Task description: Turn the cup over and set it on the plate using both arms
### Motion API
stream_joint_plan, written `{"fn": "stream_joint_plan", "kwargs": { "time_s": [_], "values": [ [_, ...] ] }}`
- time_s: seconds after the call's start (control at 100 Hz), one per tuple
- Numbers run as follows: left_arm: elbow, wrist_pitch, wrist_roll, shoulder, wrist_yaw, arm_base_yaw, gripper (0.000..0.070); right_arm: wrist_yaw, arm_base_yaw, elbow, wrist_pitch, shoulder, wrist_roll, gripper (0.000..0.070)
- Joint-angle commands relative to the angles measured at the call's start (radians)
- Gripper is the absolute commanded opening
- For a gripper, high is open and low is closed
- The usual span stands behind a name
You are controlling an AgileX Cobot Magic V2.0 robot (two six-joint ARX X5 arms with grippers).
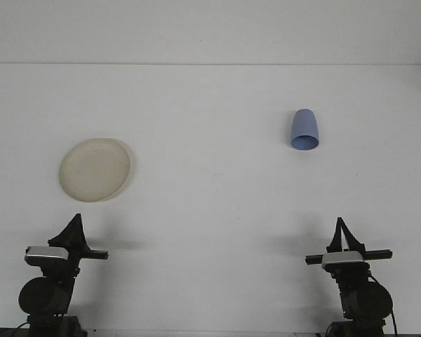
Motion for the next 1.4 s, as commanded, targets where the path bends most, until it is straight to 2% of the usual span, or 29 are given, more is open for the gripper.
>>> {"fn": "stream_joint_plan", "kwargs": {
  "time_s": [0.0, 0.78, 0.87, 1.0, 1.08, 1.12, 1.18, 1.39],
  "values": [
    [-0.020, 0.011, -0.002, -0.002, -0.003, -0.001, 0.0012, 0.000, 0.002, -0.002, 0.010, 0.000, 0.002, 0.0000],
    [-0.020, 0.011, -0.002, -0.001, -0.003, -0.001, 0.0012, -0.005, 0.002, -0.002, 0.013, 0.000, 0.012, 0.0000],
    [-0.020, 0.011, -0.002, -0.001, -0.003, -0.001, 0.0012, -0.018, 0.002, -0.002, 0.015, 0.000, 0.123, 0.0000],
    [-0.020, 0.011, -0.002, -0.002, -0.003, -0.001, 0.0012, -0.046, 0.002, -0.002, 0.023, 0.000, 0.379, 0.0000],
    [-0.020, 0.011, -0.002, -0.001, -0.003, -0.001, 0.0012, -0.017, 0.002, 0.000, 0.048, 0.000, 0.546, 0.0000],
    [-0.020, 0.011, -0.002, -0.001, -0.003, -0.001, 0.0012, -0.007, 0.002, 0.006, 0.064, 0.000, 0.603, 0.0000],
    [-0.020, 0.011, -0.002, -0.001, -0.003, -0.001, 0.0012, 0.002, 0.002, 0.036, 0.058, 0.001, 0.629, 0.0000],
    [-0.020, 0.011, -0.002, -0.001, -0.003, -0.001, 0.0012, 0.024, 0.000, 0.269, -0.056, 0.154, 0.619, 0.0000]
  ]
}}
